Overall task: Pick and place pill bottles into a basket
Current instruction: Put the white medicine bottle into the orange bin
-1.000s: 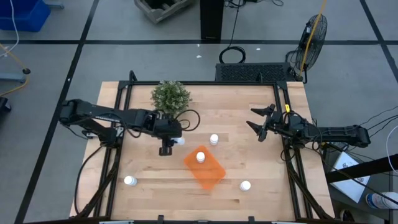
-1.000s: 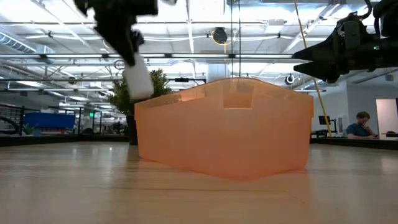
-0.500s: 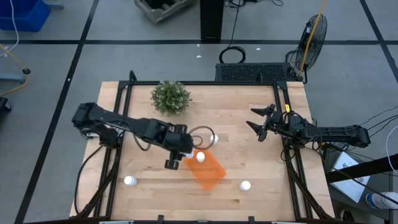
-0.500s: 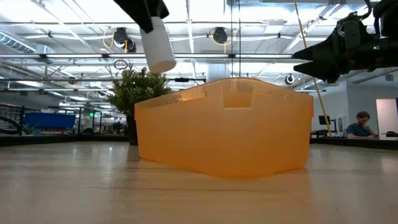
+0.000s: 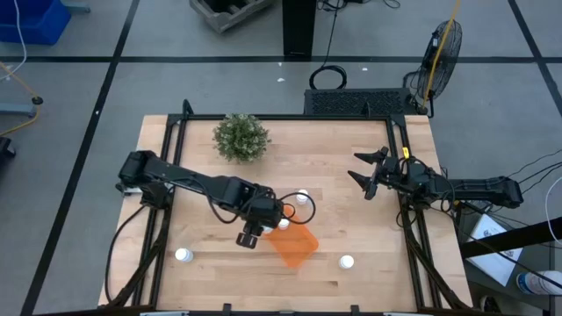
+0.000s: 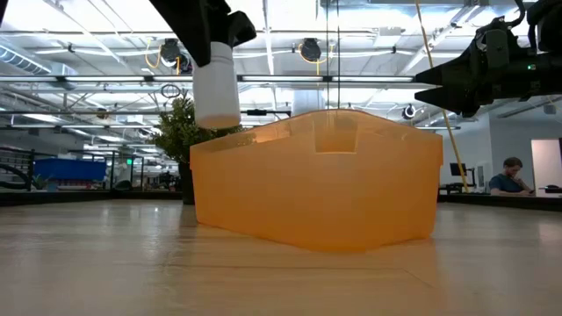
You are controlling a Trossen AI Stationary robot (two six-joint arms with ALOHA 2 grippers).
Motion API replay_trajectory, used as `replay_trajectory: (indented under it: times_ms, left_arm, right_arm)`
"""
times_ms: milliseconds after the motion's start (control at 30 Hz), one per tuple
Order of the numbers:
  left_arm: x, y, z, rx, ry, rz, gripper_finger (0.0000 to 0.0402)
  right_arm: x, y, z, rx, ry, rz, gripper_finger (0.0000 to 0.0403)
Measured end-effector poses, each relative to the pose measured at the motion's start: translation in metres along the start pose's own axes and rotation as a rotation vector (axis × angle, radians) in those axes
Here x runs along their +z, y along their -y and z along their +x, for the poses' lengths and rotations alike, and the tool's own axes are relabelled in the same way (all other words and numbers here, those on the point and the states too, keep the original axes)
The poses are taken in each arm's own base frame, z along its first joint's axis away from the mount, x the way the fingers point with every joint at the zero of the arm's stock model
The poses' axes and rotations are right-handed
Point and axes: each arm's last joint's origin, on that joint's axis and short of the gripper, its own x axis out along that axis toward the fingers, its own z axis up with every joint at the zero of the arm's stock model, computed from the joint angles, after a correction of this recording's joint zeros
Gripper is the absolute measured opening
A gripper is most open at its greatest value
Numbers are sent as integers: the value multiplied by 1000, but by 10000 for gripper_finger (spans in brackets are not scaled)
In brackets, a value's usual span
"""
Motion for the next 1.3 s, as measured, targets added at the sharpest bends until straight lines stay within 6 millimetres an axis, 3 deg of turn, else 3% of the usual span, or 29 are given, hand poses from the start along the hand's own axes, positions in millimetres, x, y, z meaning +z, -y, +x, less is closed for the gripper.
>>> replay_trajectory:
  times_ms: [300, 867, 1300]
  left_arm:
    - [5, 0, 4, -43, 71, 51, 160]
    - [-12, -18, 37, -58, 53, -1, 160]
    - [-19, -20, 47, -84, 39, -36, 160]
  right_arm:
    - [0, 0, 0, 1, 0, 0, 325]
    - [0, 0, 0, 3, 0, 0, 325]
    - [0, 0, 0, 3, 0, 1, 325]
